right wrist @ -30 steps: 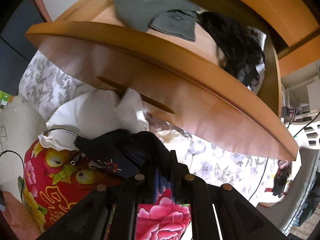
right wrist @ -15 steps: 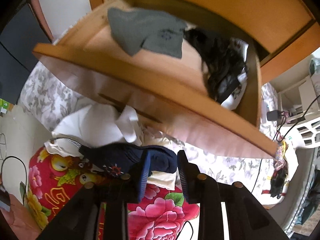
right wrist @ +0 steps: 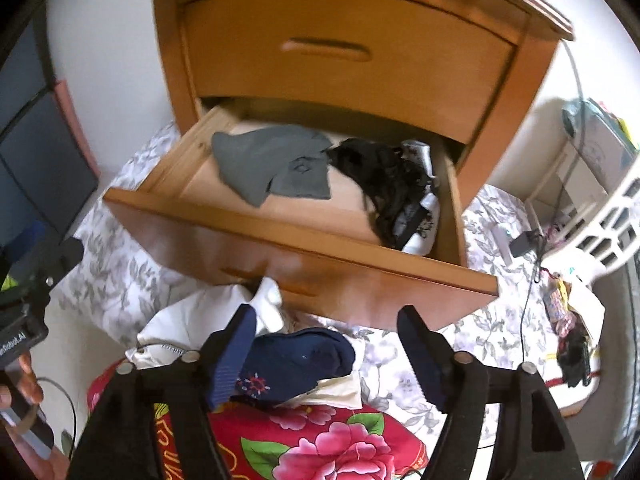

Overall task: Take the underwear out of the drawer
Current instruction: 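Open the right gripper to release the navy cap, then withdraw the open right gripper from the navy cap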

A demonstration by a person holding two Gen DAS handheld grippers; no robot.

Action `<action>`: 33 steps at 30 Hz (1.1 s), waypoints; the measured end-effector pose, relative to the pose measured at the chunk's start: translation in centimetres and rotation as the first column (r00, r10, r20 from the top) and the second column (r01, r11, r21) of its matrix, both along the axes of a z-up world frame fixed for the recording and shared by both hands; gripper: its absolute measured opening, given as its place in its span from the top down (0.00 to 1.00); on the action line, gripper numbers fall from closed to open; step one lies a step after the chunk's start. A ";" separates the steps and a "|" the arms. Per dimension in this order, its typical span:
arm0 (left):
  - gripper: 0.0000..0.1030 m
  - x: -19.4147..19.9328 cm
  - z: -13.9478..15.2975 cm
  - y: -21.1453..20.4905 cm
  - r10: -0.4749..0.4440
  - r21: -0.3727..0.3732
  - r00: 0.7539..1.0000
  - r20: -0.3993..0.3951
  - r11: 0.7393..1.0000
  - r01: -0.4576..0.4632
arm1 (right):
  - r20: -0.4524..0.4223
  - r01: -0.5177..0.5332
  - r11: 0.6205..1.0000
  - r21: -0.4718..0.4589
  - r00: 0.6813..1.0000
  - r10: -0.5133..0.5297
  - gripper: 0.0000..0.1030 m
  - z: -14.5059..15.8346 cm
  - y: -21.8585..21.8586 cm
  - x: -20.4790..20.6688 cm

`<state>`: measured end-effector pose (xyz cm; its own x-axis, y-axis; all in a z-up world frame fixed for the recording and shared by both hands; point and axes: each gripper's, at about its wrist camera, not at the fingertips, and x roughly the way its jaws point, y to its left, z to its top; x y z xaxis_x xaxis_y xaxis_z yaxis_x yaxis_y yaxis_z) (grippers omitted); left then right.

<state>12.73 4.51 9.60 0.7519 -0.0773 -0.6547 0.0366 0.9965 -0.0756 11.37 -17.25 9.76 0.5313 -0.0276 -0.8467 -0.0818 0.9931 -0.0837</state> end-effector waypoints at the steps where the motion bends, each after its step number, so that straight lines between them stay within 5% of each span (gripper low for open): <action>1: 0.03 0.0 0.1 -0.1 0.011 0.002 1.000 0.000 1.000 -0.011 | 0.010 0.006 1.000 0.012 1.000 -0.006 0.20 0.1 -0.2 -0.1; 7: 0.03 -0.3 0.4 -0.9 0.029 0.025 1.000 0.001 0.999 -0.029 | 0.076 0.032 0.998 0.057 0.996 -0.036 0.00 0.7 -1.3 -0.7; 33: 0.03 0.5 1.5 -2.6 0.012 0.053 0.998 -0.061 0.999 -0.009 | 0.166 0.110 0.985 0.133 0.977 -0.131 0.00 0.6 -3.7 -3.0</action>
<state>13.24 1.93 11.08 0.7108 -0.0338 -0.7026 0.0231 0.9994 -0.0248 8.34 -20.92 10.34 0.6692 -0.0027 -0.7431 0.0444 0.9984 0.0364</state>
